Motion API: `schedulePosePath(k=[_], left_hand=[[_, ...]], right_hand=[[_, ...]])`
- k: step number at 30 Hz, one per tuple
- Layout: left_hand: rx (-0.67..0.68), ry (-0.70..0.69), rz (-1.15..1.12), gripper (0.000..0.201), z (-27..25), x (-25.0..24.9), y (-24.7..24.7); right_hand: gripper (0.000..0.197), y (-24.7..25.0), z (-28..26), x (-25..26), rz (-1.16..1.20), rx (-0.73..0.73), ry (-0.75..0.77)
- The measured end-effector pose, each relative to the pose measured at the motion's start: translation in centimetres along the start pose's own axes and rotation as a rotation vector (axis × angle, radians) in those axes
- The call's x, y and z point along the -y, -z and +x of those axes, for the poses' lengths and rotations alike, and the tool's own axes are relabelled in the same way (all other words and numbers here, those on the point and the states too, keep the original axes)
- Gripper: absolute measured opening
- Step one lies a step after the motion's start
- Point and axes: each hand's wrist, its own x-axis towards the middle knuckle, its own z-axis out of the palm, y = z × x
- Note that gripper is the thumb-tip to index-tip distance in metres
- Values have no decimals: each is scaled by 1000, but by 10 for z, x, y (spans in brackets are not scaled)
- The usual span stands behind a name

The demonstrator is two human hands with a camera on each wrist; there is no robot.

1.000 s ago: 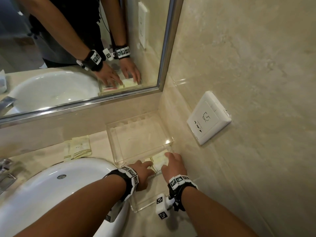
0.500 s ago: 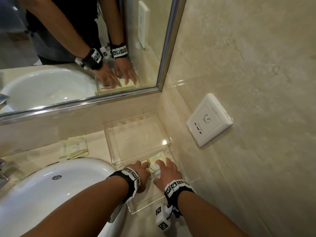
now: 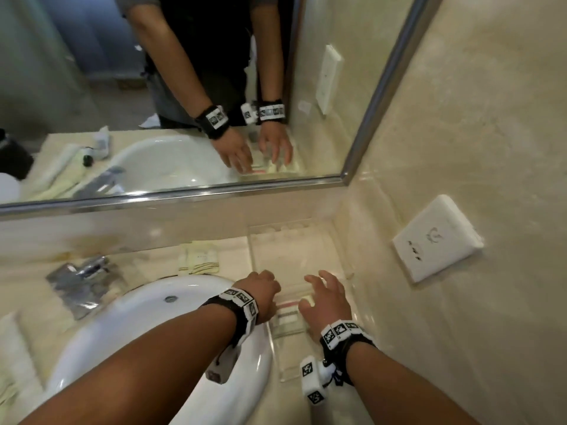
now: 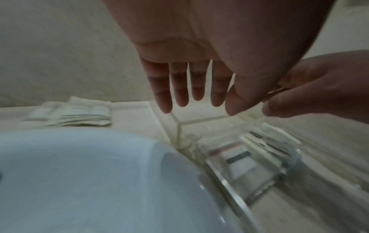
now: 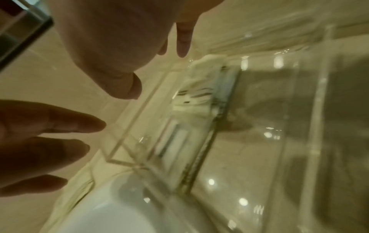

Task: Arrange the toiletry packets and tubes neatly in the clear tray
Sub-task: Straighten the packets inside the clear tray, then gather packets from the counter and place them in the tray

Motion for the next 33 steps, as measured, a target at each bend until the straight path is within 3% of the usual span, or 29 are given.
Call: schedulePosePath(k=[5,13,24,33], left_hand=[[-57,199,-79,49,-32,63,1],[-78,460,-161,58,-70,147,-6],[-40,601,-345,58,-47,205,-16],[-27,637,-512,53,-12,231,-21]], right_hand=[[56,-10,14,74,35,-3,155],[56,-46,32,164,12,159,285],[68,-89,93,202,-51,398,156],[81,-111,130,215,73,355,-11]])
